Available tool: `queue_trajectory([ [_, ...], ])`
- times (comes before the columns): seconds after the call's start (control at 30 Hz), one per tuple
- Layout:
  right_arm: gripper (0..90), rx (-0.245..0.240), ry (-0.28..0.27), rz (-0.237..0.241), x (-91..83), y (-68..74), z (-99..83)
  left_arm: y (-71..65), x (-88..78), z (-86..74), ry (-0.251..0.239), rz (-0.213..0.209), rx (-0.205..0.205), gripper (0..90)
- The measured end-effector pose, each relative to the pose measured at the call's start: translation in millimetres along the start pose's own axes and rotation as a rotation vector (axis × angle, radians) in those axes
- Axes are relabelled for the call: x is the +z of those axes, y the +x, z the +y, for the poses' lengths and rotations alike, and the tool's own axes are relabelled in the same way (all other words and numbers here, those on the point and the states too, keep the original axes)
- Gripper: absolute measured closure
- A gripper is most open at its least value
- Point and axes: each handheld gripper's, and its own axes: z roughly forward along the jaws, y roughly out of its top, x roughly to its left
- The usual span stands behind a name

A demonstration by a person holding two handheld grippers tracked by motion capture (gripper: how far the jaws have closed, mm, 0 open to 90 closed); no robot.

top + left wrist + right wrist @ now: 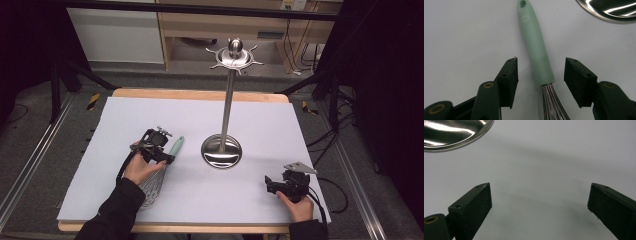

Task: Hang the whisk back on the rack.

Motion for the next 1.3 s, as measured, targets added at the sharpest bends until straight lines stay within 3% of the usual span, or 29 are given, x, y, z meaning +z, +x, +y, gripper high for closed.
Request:
queue_trajectory([
  [0.67,5.9,0.003,-0.002,0.007,-0.4,-0.4,0.2,2.6,21.1,4.2,0.092,-0.034,-0.043,61.9],
  [1.03,5.9,-0.001,0.002,0.010,0.0,0.6,0.3,3.8,29.6,5.9,0.113,-0.047,-0.069,62.2],
  [1.3,5.9,-0.004,0.005,0.011,0.5,0.3,0.4,5.1,31.3,5.5,0.116,-0.047,-0.114,64.8],
])
